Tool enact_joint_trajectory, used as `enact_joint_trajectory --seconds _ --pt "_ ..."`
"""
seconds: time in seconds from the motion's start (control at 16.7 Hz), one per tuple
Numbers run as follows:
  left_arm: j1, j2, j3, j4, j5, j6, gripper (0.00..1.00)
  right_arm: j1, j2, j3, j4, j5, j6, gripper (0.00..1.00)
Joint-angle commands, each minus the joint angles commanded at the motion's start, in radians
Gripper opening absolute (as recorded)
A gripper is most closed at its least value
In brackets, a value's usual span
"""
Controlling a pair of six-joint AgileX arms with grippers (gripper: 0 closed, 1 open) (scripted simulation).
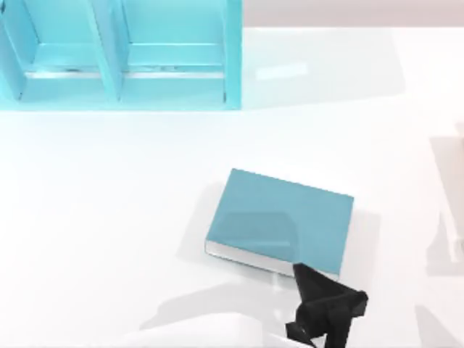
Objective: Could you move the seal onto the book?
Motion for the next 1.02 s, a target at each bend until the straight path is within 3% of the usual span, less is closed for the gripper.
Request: enact_joint_trajectory --seconds 0.3,0.54,0.78,1.02 --pt "0.016 -0.025 -0.017 0.023 0.005 0.028 1.0 0.0 0.0 0.0 0.0 0.0 0.0 1.0" --pt "0.093 -0.174 -0.12 0.162 0.058 0.206 1.0 0.0 0.0 0.0 0.0 0.0 0.0 1.0" --pt "0.243 -0.431 -0.306 0.392 0.172 0.549 1.0 0.0 0.0 0.0 0.0 0.0 0.0 1.0" --pt "0.446 -0.748 -0.541 0.656 0.338 1.051 1.0 0.0 0.0 0.0 0.0 0.0 0.0 1.0"
